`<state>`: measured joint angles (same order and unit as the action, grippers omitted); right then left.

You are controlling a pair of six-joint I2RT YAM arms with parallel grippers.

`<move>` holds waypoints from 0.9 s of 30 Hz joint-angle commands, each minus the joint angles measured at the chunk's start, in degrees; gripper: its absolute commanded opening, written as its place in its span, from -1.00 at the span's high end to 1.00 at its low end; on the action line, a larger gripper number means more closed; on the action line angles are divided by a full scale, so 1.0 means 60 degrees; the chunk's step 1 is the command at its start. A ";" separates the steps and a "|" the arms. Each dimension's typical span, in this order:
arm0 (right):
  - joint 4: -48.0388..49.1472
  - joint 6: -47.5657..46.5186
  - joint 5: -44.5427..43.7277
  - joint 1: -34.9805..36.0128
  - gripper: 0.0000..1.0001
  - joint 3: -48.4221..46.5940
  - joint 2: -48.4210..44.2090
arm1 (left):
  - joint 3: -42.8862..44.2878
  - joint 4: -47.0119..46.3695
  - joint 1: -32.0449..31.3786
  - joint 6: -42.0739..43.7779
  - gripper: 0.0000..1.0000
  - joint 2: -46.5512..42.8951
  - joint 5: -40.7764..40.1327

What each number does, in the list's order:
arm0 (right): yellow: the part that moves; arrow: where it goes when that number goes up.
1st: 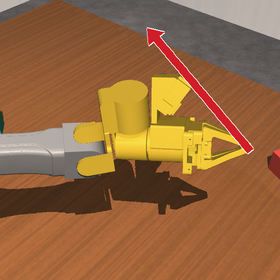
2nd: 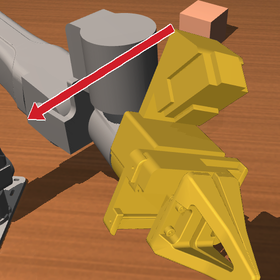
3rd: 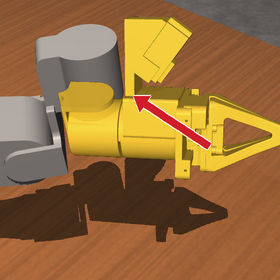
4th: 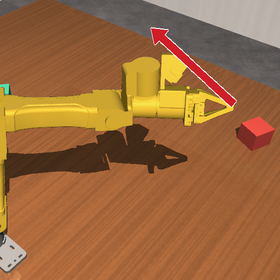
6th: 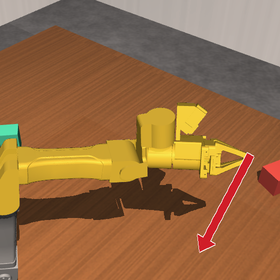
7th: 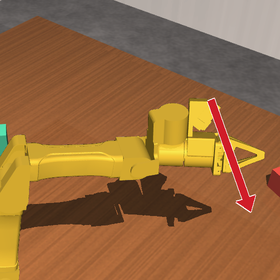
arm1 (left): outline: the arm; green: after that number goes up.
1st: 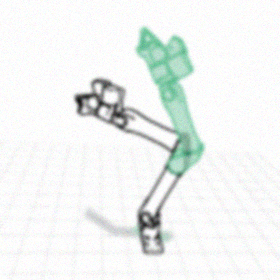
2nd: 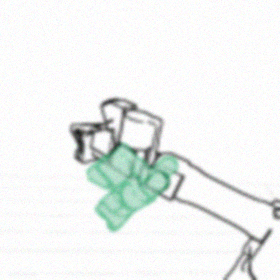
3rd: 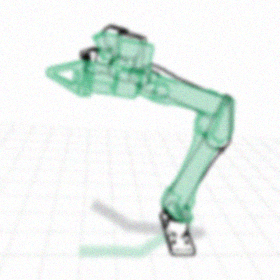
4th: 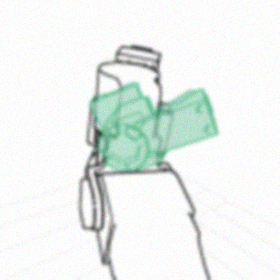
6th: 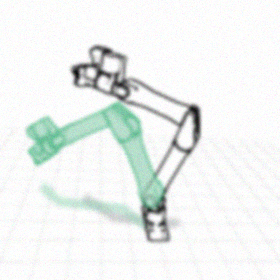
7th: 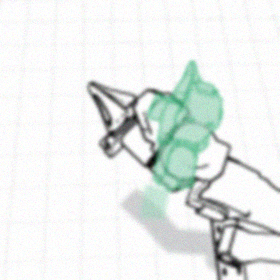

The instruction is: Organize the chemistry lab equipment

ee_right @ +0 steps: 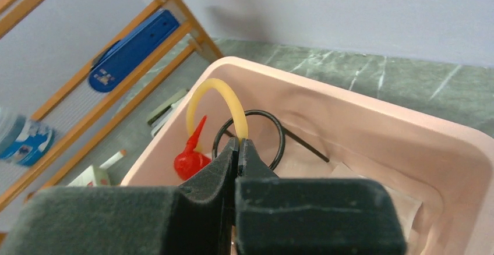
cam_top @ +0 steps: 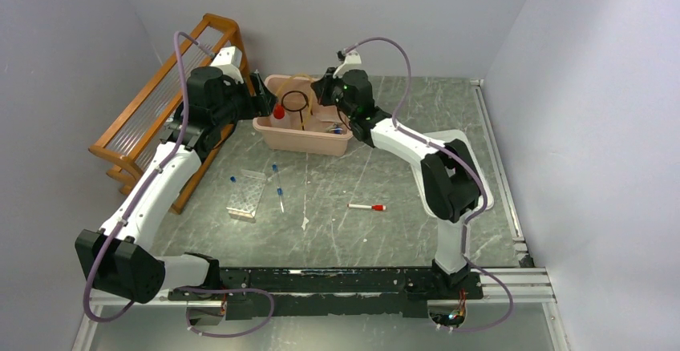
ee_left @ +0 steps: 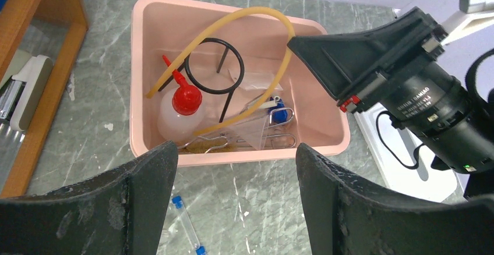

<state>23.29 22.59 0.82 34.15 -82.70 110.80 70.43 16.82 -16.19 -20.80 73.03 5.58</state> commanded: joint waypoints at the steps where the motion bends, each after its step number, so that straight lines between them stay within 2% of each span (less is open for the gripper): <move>1: -0.0949 0.0254 -0.1136 0.0061 0.92 -0.0660 0.0453 | 0.0079 0.0021 0.0061 0.0118 -0.56 0.0075 -0.0184; 4: -0.1110 0.0224 -0.1332 0.0084 0.47 -0.0673 0.0471 | 0.0129 0.0038 0.0061 0.0164 -0.56 0.0152 -0.0183; 7: -0.1288 0.0152 -0.1572 0.0131 0.18 -0.0652 0.0265 | 0.0156 0.0053 0.0061 0.0197 -0.56 0.0187 -0.0211; 11: -0.2020 0.0057 -0.1673 0.0138 0.11 -0.0851 -0.0138 | 0.0154 0.0089 0.0061 0.0220 -0.57 0.0178 -0.0202; 21: -0.3800 -0.0133 -0.1101 0.0136 0.11 -0.0661 -0.1319 | -0.0050 0.0338 0.0061 0.0254 -0.58 -0.0036 -0.0115; 27: -0.5661 0.0114 -0.1488 0.0107 0.07 -0.0391 -0.2078 | -0.0461 0.0699 0.0061 0.0171 -0.55 -0.0350 -0.0030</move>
<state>-1.91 22.70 -6.20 34.72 -85.65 101.69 69.58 18.92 -16.19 -20.27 73.41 5.56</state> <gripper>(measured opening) 0.458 0.784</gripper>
